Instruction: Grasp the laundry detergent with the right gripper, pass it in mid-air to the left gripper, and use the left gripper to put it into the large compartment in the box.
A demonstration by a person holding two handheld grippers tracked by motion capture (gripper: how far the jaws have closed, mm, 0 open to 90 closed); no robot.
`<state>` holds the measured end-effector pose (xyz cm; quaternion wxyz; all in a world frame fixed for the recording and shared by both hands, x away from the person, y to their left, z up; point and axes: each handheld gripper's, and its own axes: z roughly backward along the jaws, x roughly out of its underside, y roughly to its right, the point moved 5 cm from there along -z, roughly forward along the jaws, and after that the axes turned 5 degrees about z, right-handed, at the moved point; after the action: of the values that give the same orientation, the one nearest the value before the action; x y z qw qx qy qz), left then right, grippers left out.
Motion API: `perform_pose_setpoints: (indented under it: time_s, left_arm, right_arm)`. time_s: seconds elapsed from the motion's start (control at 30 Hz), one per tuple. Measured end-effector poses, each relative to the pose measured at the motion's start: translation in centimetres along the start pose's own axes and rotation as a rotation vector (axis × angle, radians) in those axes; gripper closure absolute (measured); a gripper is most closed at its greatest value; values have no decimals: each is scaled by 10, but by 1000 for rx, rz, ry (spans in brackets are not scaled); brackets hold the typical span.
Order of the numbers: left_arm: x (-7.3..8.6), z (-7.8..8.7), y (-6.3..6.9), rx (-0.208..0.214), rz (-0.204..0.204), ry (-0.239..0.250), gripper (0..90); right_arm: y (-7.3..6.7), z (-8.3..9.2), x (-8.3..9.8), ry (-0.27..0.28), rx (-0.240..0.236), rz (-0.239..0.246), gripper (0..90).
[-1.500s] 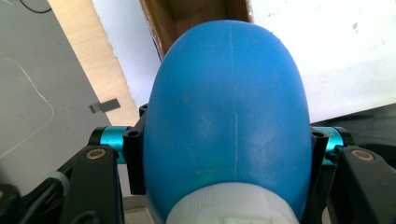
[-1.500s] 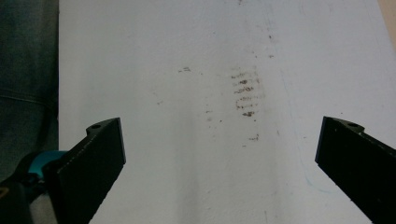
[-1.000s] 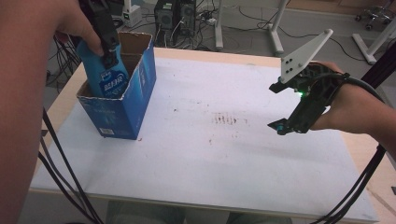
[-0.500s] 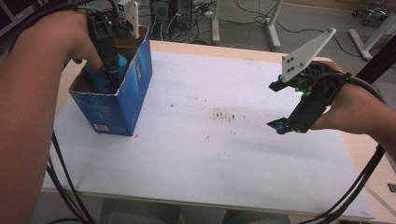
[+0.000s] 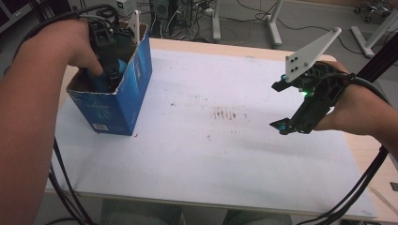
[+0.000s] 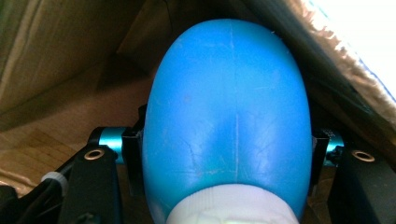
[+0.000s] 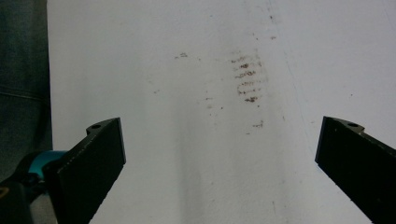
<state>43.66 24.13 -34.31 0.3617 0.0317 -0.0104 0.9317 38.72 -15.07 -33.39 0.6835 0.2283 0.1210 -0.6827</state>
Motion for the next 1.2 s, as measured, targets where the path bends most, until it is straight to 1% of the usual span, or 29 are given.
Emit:
perform_pose_setpoints:
  time_s: [0.03, 0.07, 0.13, 0.2, 0.3, 0.4, 0.43, 0.47, 0.53, 0.57, 0.63, 0.73, 0.8, 0.87, 0.93, 1.0, 1.03, 1.13, 1.2]
  left_arm:
    - [0, 0, 0, 10, 8, 7, 375]
    - [1, 2, -1, 11, 8, -1, 359]
    - [1, 4, 0, 12, 18, 11, 334]
    - [1, 6, -1, 16, 12, 8, 332]
    - [1, 9, 0, 16, 13, 10, 322]
    - [2, 12, 0, 11, 18, 17, 317]
    - [2, 13, 0, 14, 29, 25, 308]
    - [3, 14, 0, 15, 23, 17, 307]
    - [4, 16, -1, 12, 33, 20, 296]
    - [4, 18, -2, 10, 30, 18, 294]
    - [5, 21, -2, 5, 37, 24, 282]
    - [6, 25, -2, -7, 43, 24, 248]
    - [6, 29, -1, -12, 54, 34, 224]
    - [7, 33, -1, -15, 48, 35, 224]
    - [8, 37, 1, -13, 55, 44, 223]
    - [9, 42, 1, -22, 50, 35, 223]
    - [9, 44, 3, -22, 53, 41, 223]
    - [10, 54, 6, -34, 33, 42, 198]
    - [10, 60, 10, -40, 27, 55, 173]
  right_arm:
    - [0, 0, 1, 0, 1, -3, 7]
    - [0, 1, 1, 0, 3, -6, 7]
    - [0, 1, 2, 3, 4, -7, 7]
    - [0, 2, 2, 4, 4, -6, 7]
    - [0, 2, 2, 5, 3, -7, 7]
    - [0, 2, 2, 4, 3, -7, 7]
    - [-1, 3, 2, 7, 3, -6, 7]
    - [-1, 3, 2, 4, 5, -7, 7]
    - [-1, 4, 2, 13, 5, -6, 7]
    - [-1, 5, 2, 16, 6, -5, 7]
    - [-1, 5, 3, 19, 9, -4, 7]
    - [-1, 7, 3, 19, 11, -6, 7]
    - [-1, 8, 4, 23, 12, -3, 7]
    - [-1, 8, 5, 24, 11, -7, 7]
    - [0, 9, 6, 24, 14, -9, 7]
    - [0, 10, 6, 24, 11, -12, 7]
    - [0, 10, 6, 24, 12, -12, 7]
    - [1, 12, 6, 19, 15, -10, 7]
    - [3, 15, 7, 10, 16, -18, 7]
